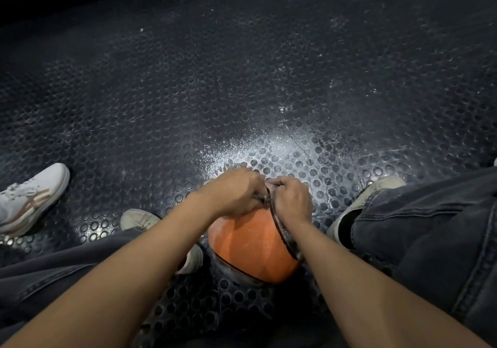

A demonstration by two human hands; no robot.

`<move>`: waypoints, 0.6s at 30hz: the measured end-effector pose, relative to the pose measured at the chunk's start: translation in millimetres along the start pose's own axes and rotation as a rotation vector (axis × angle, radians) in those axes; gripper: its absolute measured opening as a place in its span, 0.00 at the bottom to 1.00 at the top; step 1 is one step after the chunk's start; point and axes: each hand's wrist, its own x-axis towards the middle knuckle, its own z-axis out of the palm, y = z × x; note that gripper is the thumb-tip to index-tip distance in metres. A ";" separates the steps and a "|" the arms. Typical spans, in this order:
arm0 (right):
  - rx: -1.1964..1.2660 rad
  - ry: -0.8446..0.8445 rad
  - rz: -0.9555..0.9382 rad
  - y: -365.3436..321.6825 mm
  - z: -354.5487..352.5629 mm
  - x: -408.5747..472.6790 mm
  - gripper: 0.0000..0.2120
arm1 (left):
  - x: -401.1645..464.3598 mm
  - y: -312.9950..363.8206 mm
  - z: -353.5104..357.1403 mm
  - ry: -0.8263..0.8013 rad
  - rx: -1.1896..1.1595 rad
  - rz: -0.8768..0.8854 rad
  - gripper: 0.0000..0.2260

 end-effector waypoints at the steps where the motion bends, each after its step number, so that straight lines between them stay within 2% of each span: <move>1: 0.004 -0.006 -0.007 -0.6 -1.0 2.4 0.15 | -4.4 0.0 1.1 0.035 0.005 0.009 0.07; 5: 0.088 -0.002 -0.035 -6.9 -0.1 8.7 0.12 | 0.7 -8.5 6.2 0.261 -0.003 -0.220 0.08; 7: 0.093 -0.030 -0.106 -6.0 -2.3 4.6 0.09 | -1.5 -4.3 8.1 0.220 -0.029 -0.192 0.07; 10: 0.044 -0.076 -0.140 -2.9 -3.7 2.2 0.09 | -19.0 4.4 9.3 0.153 -0.063 -0.118 0.06; 14: 0.042 -0.045 -0.103 -6.3 -0.1 5.0 0.08 | -9.5 1.7 11.5 0.352 -0.095 -0.358 0.08; 16: 0.063 0.005 -0.067 -1.6 0.4 5.0 0.08 | -10.5 13.8 15.0 0.355 -0.109 -0.311 0.08; 18: 0.079 0.034 -0.035 4.8 -0.3 4.2 0.10 | -31.4 26.3 21.1 0.316 -0.112 -0.162 0.08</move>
